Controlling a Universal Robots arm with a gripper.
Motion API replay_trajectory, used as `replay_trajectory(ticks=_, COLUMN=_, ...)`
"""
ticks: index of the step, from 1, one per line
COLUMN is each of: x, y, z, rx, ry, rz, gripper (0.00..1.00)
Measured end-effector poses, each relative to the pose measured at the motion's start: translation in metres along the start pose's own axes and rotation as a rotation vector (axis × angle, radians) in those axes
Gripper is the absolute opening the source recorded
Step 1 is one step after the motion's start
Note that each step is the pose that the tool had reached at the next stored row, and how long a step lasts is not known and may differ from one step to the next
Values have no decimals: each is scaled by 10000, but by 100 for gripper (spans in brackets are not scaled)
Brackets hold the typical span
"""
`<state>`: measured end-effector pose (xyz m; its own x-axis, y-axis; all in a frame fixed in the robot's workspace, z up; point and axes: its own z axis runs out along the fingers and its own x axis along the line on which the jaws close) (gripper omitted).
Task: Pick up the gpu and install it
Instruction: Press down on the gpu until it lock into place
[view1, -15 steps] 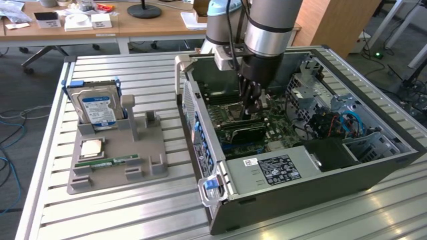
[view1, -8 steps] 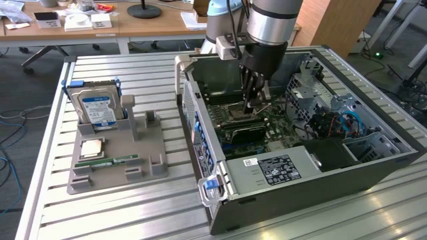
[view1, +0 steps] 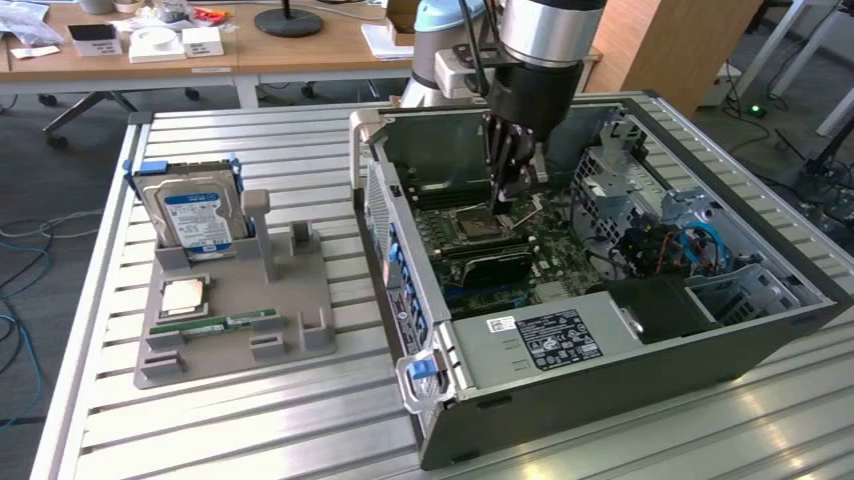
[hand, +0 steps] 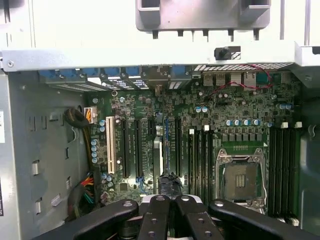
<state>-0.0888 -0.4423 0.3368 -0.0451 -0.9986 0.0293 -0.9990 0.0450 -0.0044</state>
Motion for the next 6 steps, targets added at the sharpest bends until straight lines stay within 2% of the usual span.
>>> replay_trajectory(ticks=6, x=0, y=0, z=-1, rx=1, ry=-1, rz=0, gripper=11)
